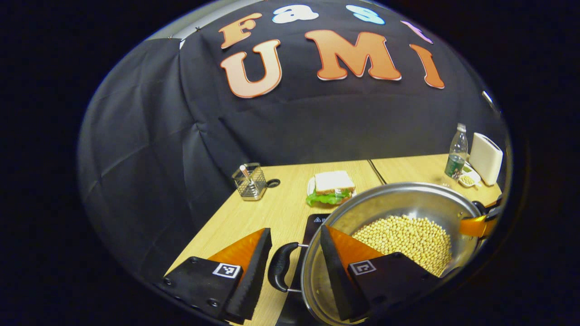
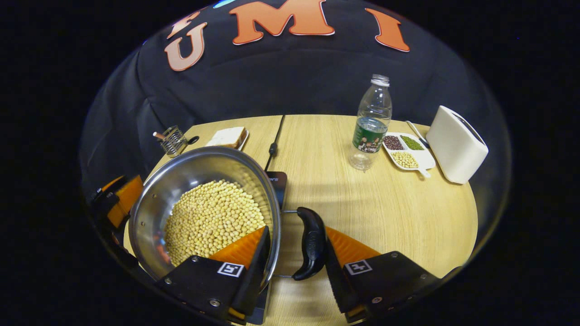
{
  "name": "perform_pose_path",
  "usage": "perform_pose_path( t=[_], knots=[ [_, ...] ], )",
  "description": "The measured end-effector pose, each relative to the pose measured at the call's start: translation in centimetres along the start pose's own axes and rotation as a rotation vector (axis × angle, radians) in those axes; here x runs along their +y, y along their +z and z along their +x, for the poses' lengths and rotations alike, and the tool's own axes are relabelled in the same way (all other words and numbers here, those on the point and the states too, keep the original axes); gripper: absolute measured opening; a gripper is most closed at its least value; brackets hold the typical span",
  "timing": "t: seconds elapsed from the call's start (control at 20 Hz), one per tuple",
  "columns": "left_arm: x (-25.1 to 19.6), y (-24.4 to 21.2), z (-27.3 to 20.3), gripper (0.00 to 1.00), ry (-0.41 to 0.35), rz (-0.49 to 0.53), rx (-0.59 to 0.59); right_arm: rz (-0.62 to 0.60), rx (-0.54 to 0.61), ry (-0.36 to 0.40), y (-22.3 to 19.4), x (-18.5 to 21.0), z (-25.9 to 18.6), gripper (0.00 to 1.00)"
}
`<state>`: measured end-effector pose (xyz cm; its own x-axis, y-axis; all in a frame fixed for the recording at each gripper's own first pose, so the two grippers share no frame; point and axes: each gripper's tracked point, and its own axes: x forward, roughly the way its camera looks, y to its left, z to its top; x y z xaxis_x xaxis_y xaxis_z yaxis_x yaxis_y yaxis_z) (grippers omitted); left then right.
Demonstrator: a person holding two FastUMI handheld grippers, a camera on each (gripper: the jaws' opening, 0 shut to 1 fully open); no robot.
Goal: First push the handle of the pot to place it horizontally, then grasp the pot with both hands and set it on the induction cooktop.
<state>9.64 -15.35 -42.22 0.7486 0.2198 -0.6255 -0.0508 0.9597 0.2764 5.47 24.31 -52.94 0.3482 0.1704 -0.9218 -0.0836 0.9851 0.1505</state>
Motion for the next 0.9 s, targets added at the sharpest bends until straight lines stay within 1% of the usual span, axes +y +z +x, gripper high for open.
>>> perform_pose_path(
  t=[0.05,0.1,0.2,0.25,0.3,0.35,0.45,0.5,0.55,0.75,0.85,0.9],
  knots=[
    [0.2,0.9,-0.7,0.87,-0.006,-0.016,-0.020,-0.004,0.003,0.007,-0.1,0.1,-0.2,0.70],
    [0.2,1.7,-1.3,0.79,-0.011,-0.036,-0.038,-0.004,-0.015,0.003,0.3,-0.2,-0.7,0.75],
    [0.2,3.6,-3.1,0.81,-0.026,-0.071,-0.076,-0.013,-0.062,-0.017,1.2,-1.2,-2.0,0.80],
    [0.3,4.6,-4.1,0.87,-0.033,-0.079,-0.100,-0.016,-0.087,-0.024,1.7,-1.7,-2.8,0.81],
    [0.3,5.6,-5.1,0.83,-0.037,-0.087,-0.124,-0.017,-0.115,-0.030,2.4,-2.3,-3.8,0.84],
    [0.1,6.7,-6.2,0.86,-0.047,-0.097,-0.150,-0.016,-0.148,-0.034,3.1,-2.8,-5.0,0.85],
    [-0.6,9.2,-8.9,0.86,-0.071,-0.116,-0.208,-0.021,-0.228,-0.048,4.8,-4.2,-7.6,0.87],
    [-1.0,10.5,-10.1,0.87,-0.084,-0.125,-0.240,-0.023,-0.274,-0.059,5.6,-5.0,-9.3,0.88],
    [-1.2,11.6,-11.4,1.00,-0.096,-0.133,-0.268,-0.024,-0.319,-0.070,6.5,-5.9,-11.1,0.89],
    [-2.7,15.9,-16.5,1.00,-0.142,-0.152,-0.374,0.000,-0.525,-0.103,9.6,-10.2,-19.3,0.92],
    [-3.4,17.8,-19.2,0.96,-0.163,-0.157,-0.430,0.008,-0.615,-0.134,10.7,-12.9,-23.4,0.92],
    [-3.7,18.7,-20.3,1.00,-0.171,-0.159,-0.454,0.012,-0.657,-0.158,11.2,-14.2,-25.4,0.93]
  ],
)
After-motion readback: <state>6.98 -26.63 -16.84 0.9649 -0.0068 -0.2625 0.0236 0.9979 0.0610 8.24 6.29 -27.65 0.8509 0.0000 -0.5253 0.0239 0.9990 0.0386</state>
